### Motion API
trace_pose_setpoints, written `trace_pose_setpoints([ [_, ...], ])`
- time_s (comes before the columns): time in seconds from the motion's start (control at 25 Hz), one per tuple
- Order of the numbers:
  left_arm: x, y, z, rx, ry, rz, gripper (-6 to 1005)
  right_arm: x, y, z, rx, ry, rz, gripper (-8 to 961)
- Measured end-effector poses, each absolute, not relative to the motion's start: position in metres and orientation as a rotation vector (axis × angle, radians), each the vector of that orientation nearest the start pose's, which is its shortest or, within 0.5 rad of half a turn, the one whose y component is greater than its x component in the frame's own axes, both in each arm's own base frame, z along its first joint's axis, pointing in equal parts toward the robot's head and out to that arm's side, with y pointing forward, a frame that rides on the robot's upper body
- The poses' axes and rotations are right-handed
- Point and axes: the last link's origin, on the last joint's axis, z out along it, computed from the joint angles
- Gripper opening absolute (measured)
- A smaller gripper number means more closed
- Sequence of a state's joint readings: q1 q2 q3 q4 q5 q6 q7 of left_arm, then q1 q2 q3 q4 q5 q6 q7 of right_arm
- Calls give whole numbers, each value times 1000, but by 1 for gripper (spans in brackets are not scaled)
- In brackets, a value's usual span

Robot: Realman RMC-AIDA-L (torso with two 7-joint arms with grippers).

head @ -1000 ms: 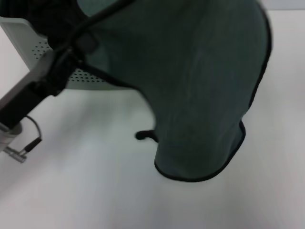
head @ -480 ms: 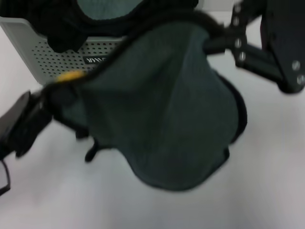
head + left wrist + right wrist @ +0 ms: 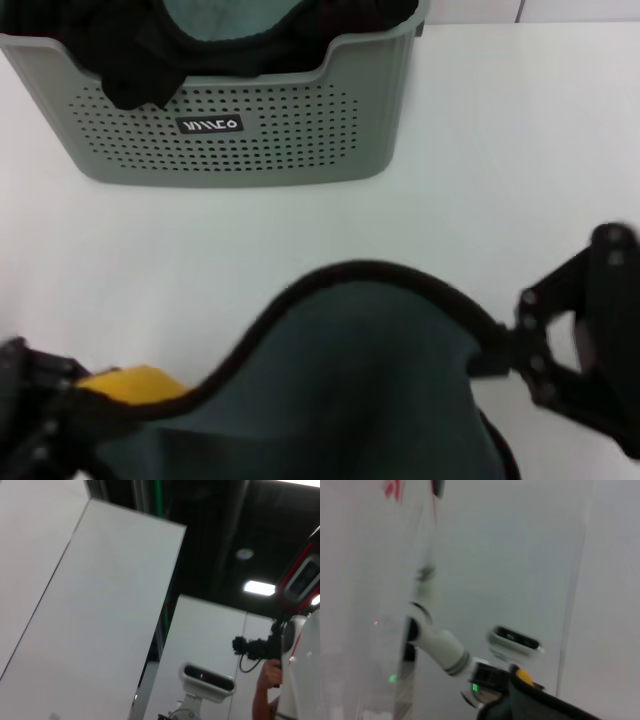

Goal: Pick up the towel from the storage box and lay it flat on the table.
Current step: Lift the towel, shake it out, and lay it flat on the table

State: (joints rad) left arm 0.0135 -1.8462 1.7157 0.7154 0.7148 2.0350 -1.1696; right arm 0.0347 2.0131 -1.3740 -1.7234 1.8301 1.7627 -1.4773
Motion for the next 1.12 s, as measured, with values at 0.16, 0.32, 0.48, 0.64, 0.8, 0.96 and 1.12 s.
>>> trace_pose_setpoints([
  [0.16,-280,173,20,-2636,-632,-1617,41,187,228,29,-2943,120,1005,2],
  [0.32,-284,197,-17,-2681,-710,-1448,41,231,252,-1,-2887,331,988,1],
  [0.48,-284,213,-32,-2709,-772,-1327,42,249,273,-18,-2841,433,912,1],
  [0.64,-283,247,-46,-2719,-913,-1138,42,255,288,-23,-2812,469,802,1],
  [0.8,-279,274,-43,-2713,-952,-1044,41,253,309,-20,-2779,507,719,2],
  [0.96,-270,302,-37,-2723,-960,-962,41,256,324,-19,-2755,530,633,2],
  [1.12,-265,322,-38,-2765,-942,-805,41,257,334,-20,-2739,520,563,2],
])
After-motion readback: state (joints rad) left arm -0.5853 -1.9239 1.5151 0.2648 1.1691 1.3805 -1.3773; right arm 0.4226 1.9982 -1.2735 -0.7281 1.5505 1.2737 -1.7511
